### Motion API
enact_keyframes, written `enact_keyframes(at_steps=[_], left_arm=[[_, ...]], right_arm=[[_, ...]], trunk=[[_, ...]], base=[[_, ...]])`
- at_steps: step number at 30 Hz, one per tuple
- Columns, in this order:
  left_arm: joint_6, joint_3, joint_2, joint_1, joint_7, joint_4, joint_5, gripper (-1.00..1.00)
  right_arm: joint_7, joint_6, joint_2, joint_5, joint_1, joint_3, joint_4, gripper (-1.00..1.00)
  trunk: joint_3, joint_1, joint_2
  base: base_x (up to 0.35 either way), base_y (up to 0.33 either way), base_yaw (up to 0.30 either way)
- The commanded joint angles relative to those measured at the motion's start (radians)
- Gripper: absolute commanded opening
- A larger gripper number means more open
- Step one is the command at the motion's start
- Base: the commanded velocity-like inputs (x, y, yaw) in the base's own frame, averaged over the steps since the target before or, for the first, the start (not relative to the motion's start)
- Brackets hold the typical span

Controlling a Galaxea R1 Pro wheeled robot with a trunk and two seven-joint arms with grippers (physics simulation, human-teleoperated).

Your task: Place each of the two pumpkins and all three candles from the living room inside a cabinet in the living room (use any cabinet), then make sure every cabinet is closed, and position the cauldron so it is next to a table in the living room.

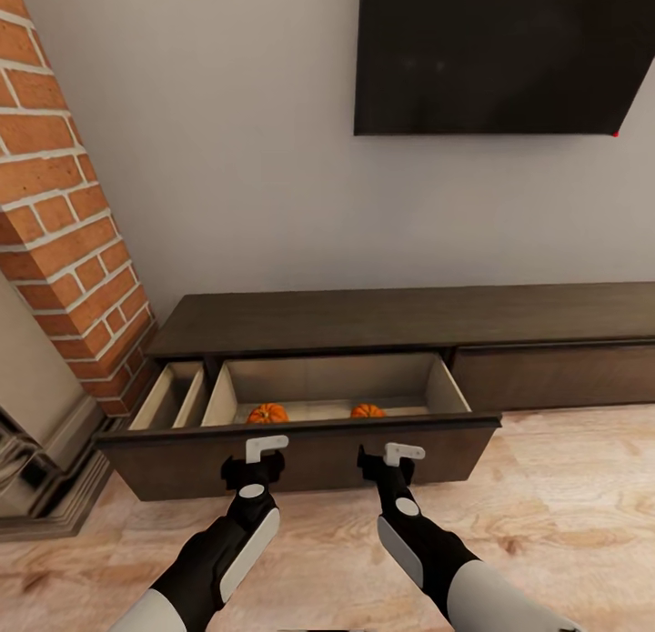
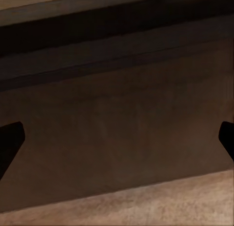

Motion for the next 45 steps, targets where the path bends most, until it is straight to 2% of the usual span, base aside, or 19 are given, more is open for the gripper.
enact_keyframes(at_steps=[1, 6, 22, 45], left_arm=[[0.005, -0.003, 0.000, -0.001, 0.007, -0.001, 0.005, 1.00], [0.005, -0.003, 0.000, -0.001, 0.007, -0.001, 0.005, 1.00], [0.005, -0.003, 0.000, -0.001, 0.007, -0.001, 0.005, 1.00], [0.005, -0.003, 0.000, -0.001, 0.006, -0.001, 0.007, 1.00]], right_arm=[[-0.006, -0.006, -0.001, -0.009, -0.001, 0.008, 0.012, 1.00], [-0.006, -0.006, 0.001, -0.007, -0.001, 0.008, 0.043, 1.00], [-0.006, -0.006, 0.001, -0.007, -0.001, 0.008, 0.048, 1.00], [-0.006, -0.006, 0.001, -0.007, -0.001, 0.008, 0.048, 1.00]], trunk=[[-0.001, 0.000, 0.000], [-0.001, 0.000, 0.000], [-0.001, 0.000, 0.000], [-0.001, 0.000, 0.000]], base=[[0.047, 0.000, 0.000], [0.089, 0.000, 0.000], [0.133, 0.000, 0.000], [0.250, 0.000, 0.000]])
